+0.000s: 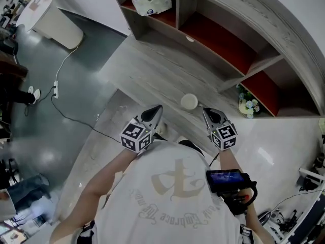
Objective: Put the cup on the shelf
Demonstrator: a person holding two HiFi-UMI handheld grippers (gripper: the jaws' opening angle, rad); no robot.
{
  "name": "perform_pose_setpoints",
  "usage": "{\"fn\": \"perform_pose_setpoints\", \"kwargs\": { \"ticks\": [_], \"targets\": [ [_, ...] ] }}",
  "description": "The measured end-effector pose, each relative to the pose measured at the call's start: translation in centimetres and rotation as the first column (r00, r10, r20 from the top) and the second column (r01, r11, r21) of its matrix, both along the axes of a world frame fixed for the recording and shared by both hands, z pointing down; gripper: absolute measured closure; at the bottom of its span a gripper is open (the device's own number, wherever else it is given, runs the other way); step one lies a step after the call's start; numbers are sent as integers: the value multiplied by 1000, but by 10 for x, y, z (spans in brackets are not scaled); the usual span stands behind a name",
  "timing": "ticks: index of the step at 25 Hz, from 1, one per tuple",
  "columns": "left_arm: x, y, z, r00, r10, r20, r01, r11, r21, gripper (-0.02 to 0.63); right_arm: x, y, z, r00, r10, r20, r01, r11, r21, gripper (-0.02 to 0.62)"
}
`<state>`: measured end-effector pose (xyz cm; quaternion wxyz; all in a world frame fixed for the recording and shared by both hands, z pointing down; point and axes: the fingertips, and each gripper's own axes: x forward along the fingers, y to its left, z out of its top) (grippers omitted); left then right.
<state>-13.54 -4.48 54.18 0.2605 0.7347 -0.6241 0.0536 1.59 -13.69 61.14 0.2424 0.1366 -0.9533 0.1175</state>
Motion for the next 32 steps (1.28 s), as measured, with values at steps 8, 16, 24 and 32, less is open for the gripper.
{"fn": "perform_pose_setpoints", "kwargs": {
  "ticks": [8, 16, 24, 32],
  "targets": [
    [-10, 13, 8, 999, -46, -3, 46, 999, -25, 604, -12, 3, 23, 994, -83, -70, 85, 996, 27, 589],
    [-15, 22, 14, 998, -69, -5, 69, 997, -43, 604, -23, -2, 37, 992, -100, -75, 100, 995, -7, 460],
    [-17, 21, 12, 996, -92, 7, 92, 995, -44, 604, -29, -3, 58, 982, -155, -112, 150, 987, -49, 290],
    [-25, 28, 12, 991, -132, 14, 133, 990, -55, 604, -45, -1, 86, 957, -225, -184, 215, 974, -74, 150]
  ]
}}
